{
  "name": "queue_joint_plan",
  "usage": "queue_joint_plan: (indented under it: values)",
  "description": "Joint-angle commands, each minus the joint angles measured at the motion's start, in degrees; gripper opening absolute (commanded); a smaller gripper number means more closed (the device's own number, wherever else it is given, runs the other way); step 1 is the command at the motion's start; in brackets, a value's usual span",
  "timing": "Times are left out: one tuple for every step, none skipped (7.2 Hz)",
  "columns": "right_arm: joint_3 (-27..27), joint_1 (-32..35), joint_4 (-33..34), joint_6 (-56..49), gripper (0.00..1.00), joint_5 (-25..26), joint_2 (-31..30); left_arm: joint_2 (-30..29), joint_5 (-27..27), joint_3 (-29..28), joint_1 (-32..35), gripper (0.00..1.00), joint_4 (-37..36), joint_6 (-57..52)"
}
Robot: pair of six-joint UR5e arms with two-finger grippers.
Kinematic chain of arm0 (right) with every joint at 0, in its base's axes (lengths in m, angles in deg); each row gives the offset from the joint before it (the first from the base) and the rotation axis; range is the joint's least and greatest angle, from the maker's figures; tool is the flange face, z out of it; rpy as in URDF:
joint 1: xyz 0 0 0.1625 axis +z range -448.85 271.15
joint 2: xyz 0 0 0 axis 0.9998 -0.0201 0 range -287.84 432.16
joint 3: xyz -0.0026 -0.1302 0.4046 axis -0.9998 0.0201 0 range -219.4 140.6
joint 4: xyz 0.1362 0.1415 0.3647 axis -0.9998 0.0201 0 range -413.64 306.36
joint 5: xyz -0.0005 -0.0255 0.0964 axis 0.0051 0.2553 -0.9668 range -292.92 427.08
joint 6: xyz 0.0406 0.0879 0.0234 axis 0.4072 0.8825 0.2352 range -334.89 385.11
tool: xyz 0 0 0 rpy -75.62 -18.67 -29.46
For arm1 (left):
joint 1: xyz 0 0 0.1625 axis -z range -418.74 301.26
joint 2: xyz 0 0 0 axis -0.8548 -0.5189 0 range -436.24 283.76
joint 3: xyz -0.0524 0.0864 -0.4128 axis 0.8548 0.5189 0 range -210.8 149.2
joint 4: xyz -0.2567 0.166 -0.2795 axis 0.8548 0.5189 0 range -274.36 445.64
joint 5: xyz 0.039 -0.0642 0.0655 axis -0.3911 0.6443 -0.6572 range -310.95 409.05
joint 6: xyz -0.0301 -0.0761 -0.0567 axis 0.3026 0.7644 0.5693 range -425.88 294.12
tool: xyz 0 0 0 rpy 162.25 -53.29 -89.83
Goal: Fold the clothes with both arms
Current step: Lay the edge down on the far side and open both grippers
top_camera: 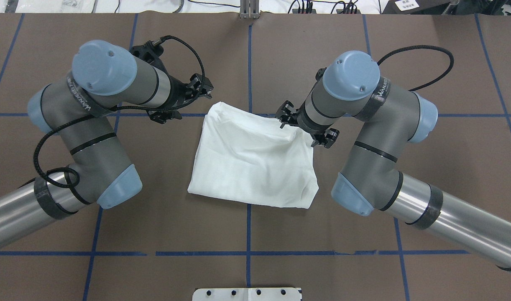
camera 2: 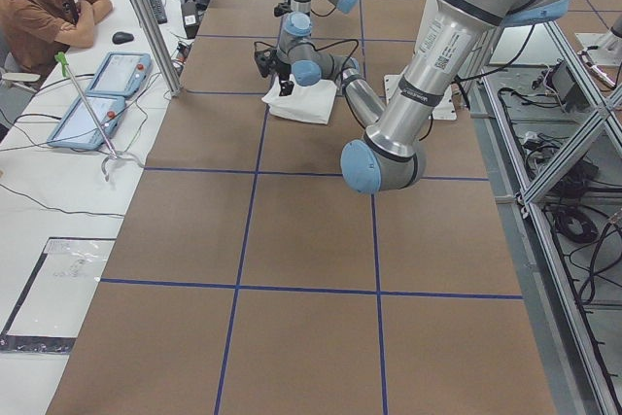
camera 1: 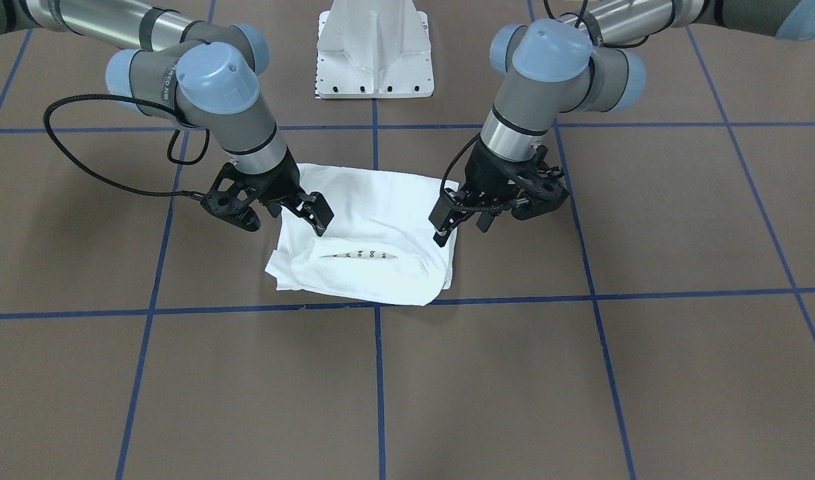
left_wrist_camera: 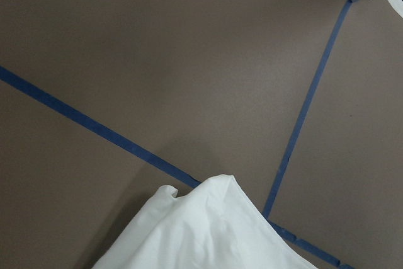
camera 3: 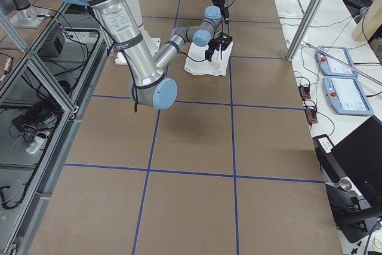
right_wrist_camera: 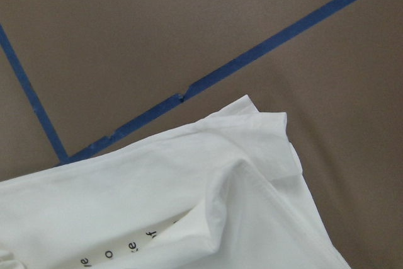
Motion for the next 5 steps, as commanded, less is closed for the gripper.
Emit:
queue_joint_plan:
  values:
    - [1.4,-2.1,-0.1,0.0,0.99,3.3,0.4,3.3,0.0,2.5,0.2,0.99,0.0,-2.5]
    - [2.6,-2.1,-0.1,1.0,0.98,3.4,0.6,3.5,0.0,2.6,0.7,0.99,0.0,-2.6]
    - [3.8,-2.1,-0.2,1.1,0.98,3.4,0.7,6.1,0.0,4.6,0.9,0.99,0.0,-3.2]
    - [4.7,-2.1,-0.2,2.1,0.97,3.4,0.8,7.6,0.0,6.3,1.0,0.99,-0.3,-5.7]
    - [5.7,-2.1,-0.1,2.7,0.84,3.4,0.9,7.7,-0.1,6.8,0.9,0.99,-1.1,-5.9]
